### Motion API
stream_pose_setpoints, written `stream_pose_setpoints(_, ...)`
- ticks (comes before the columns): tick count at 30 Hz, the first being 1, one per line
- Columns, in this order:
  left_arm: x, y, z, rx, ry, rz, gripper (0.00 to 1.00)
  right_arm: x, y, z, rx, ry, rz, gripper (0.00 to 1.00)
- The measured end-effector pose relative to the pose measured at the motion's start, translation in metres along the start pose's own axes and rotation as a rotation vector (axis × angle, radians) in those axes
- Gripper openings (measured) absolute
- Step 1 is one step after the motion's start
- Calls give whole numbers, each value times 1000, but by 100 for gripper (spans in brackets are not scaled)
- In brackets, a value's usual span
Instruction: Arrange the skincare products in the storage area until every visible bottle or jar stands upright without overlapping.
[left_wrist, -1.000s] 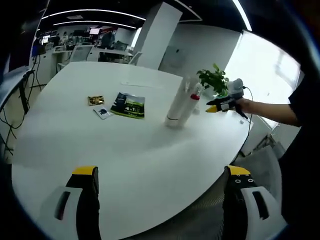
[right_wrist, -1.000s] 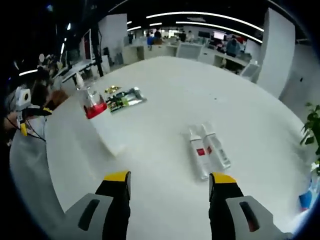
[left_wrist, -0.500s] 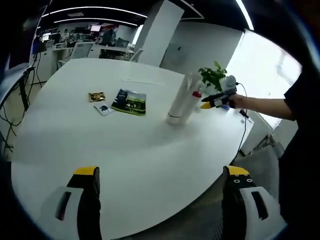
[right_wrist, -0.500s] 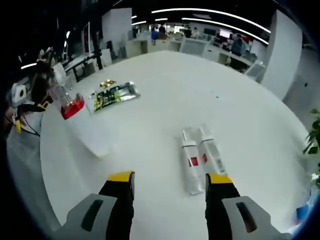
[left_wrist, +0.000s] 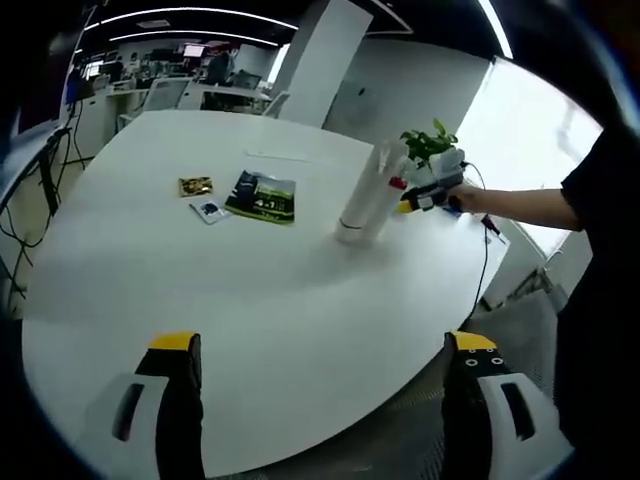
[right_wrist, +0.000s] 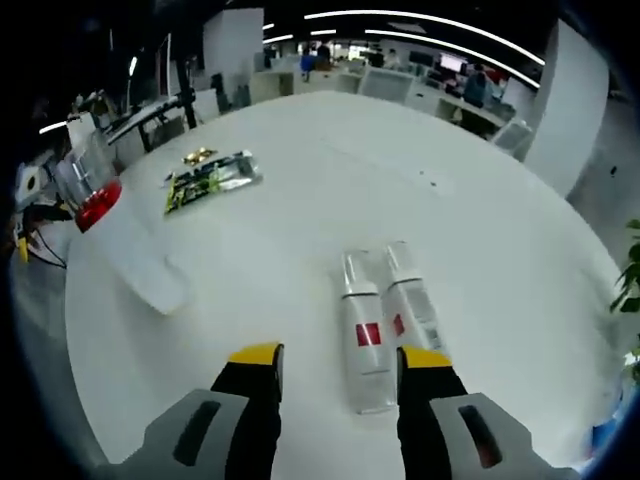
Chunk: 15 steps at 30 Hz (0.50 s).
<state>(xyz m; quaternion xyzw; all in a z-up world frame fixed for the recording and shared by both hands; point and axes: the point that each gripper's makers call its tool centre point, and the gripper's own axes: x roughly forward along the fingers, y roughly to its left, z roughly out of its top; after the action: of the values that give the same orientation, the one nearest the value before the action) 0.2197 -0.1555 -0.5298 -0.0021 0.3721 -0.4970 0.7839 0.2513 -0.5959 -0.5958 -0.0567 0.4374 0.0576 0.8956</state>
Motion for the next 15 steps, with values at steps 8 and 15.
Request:
stream_pose_setpoints(8,1,0,-1,0,8,5,93,5,-3,-3,-4,17,-4,42)
stream_pose_setpoints(15,1,0,-3,9,19,7,93,7,-6,-4,-10,27,-9,36)
